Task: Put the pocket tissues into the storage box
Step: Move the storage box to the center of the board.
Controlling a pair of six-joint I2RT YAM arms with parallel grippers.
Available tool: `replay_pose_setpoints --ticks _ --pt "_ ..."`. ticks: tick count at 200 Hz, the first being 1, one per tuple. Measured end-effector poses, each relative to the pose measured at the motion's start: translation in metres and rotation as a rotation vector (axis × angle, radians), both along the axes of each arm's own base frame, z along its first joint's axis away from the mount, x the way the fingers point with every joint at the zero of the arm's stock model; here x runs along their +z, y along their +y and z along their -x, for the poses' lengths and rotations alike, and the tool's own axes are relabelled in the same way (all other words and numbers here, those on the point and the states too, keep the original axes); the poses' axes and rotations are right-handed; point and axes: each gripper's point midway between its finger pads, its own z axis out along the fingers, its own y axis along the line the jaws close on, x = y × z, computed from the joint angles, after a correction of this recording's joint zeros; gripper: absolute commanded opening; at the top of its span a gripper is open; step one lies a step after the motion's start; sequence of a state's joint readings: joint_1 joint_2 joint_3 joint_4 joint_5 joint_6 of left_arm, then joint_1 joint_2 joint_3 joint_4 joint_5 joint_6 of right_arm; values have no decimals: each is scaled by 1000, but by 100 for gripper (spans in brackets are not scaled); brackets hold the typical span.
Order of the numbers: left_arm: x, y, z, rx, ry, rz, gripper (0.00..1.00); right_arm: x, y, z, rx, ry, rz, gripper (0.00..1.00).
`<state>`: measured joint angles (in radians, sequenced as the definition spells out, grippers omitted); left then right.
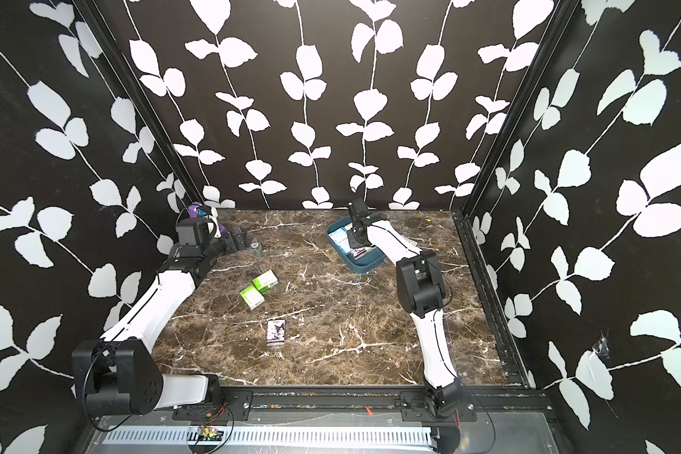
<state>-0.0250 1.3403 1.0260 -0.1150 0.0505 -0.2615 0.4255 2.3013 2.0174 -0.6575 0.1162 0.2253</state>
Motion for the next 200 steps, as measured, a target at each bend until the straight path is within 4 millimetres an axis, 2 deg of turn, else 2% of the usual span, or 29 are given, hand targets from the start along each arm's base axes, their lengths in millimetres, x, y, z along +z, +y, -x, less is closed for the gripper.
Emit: replay_pose_setpoints --ticks 69,119,132,157,200 --pt "-2 2 1 2 6 -22 99 -8 17 -34 -60 -31 -76 16" --pt "-2 3 1 2 6 -28 99 -11 21 -34 -58 -19 -96 21" --pt "-2 3 1 2 6 -28 99 -12 23 -33 -53 -11 -106 27" --pt "-1 3 1 2 5 -29 99 -12 31 -34 -37 5 -145 45" --pt "4 4 2 4 -8 -32 99 -2 43 -32 -20 13 -224 63"
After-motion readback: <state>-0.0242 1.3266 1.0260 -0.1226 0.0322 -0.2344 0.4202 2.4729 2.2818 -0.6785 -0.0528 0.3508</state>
